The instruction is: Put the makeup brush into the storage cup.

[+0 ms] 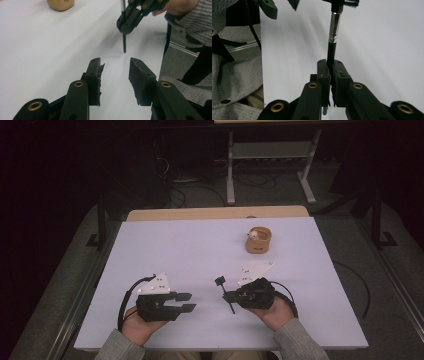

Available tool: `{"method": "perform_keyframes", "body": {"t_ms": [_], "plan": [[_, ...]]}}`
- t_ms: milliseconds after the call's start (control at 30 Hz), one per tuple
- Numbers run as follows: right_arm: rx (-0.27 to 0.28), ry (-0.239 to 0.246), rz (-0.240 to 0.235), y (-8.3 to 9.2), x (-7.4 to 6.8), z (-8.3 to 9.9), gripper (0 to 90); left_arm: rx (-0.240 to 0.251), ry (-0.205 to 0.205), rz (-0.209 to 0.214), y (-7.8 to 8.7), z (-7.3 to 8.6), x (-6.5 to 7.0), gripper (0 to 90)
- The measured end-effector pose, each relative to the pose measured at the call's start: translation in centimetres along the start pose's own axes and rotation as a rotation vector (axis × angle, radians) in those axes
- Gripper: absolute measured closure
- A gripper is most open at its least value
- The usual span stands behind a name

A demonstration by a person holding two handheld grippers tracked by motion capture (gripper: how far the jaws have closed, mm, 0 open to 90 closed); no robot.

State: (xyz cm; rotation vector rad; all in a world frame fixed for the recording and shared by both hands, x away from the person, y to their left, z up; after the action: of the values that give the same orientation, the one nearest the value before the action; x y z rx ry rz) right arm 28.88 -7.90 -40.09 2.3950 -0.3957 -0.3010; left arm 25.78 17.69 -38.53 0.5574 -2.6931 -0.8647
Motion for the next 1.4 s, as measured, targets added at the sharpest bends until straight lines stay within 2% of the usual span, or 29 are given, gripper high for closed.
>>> {"method": "perform_keyframes", "body": {"t_ms": [200,400,700,833,1167,1367,1400], "plan": [[0.001,-0.023,0.01,0.7,0.6,0.4,84.7,0.003,0.019,-0.027,0.5,1.1,-0.5,61.3],[-0.003,-0.042,0.003,1.3,1.1,0.8,84.7,0.016,0.05,-0.033,1.1,2.1,-0.8,60.6],[0.01,-0.07,0.028,2.4,2.3,0.9,84.7,0.011,0.067,-0.076,2.0,3.6,-1.4,58.9],[0.003,-0.082,0.042,2.9,2.9,0.9,84.7,0.017,0.089,-0.092,2.3,4.2,-1.6,58.1],[0.02,-0.122,0.055,4.7,4.4,0.8,84.8,0.007,0.072,-0.13,2.6,5.0,-2.0,57.9],[0.04,-0.133,0.053,5.5,5.4,0.7,84.8,0.01,0.079,-0.163,3.1,5.2,-2.3,57.3],[0.038,-0.148,0.054,5.6,5.4,0.6,84.8,0.01,0.087,-0.169,3.2,5.3,-2.4,57.1]]}}
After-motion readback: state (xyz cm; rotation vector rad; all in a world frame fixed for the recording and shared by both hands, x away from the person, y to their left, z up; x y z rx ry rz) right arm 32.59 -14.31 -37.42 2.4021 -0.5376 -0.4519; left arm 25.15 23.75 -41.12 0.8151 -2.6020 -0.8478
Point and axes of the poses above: each handheld gripper's, and its own axes: y roughly backward along the jaws, z roughly out of its underside, x roughly to its right, the point moved 3 cm from there along -y, roughly forward along the jaws, and after that the axes turned 2 degrees about -x, right-handed, at the moved point
